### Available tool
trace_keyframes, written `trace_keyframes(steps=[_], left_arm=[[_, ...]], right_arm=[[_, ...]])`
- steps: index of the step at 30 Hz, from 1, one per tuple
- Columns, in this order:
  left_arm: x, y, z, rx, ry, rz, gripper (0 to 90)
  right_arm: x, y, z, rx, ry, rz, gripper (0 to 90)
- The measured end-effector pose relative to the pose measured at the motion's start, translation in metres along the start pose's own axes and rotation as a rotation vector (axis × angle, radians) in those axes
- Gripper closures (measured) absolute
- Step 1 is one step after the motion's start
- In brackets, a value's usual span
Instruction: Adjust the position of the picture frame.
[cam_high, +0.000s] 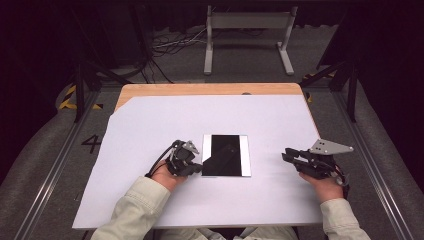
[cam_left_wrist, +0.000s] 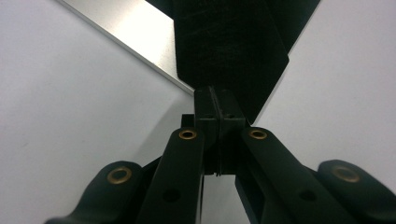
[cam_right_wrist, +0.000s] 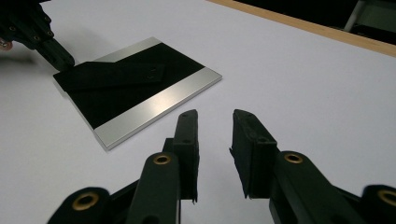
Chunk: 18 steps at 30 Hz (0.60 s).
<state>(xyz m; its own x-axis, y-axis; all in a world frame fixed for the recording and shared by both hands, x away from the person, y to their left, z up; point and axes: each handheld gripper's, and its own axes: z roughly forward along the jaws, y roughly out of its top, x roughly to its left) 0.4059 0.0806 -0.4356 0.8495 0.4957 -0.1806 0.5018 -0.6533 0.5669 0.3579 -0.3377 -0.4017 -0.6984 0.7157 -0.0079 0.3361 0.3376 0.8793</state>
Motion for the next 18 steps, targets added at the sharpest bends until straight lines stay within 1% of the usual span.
trace_keyframes(steps=[3, 5, 9, 12, 14, 18], left_arm=[[-0.003, 0.002, 0.004, -0.010, -0.019, 0.002, 90.0], [-0.007, 0.005, 0.006, -0.008, -0.022, 0.014, 90.0], [-0.014, 0.011, 0.014, -0.016, -0.044, 0.034, 90.0], [-0.020, 0.018, 0.019, -0.012, -0.044, 0.054, 90.0], [-0.024, 0.021, 0.022, -0.016, -0.046, 0.053, 90.0], [-0.026, 0.026, 0.027, -0.020, -0.050, 0.064, 90.0]], right_arm=[[0.000, 0.000, 0.000, 0.002, 0.000, 0.003, 71.6], [0.000, -0.001, -0.001, 0.003, -0.001, 0.002, 71.6], [0.001, -0.002, -0.002, 0.007, -0.002, 0.005, 71.7], [0.001, -0.002, -0.002, 0.009, -0.001, 0.005, 71.7], [0.002, -0.003, -0.002, 0.010, -0.001, 0.005, 71.7], [0.002, -0.003, -0.003, 0.012, -0.002, 0.007, 71.7]])
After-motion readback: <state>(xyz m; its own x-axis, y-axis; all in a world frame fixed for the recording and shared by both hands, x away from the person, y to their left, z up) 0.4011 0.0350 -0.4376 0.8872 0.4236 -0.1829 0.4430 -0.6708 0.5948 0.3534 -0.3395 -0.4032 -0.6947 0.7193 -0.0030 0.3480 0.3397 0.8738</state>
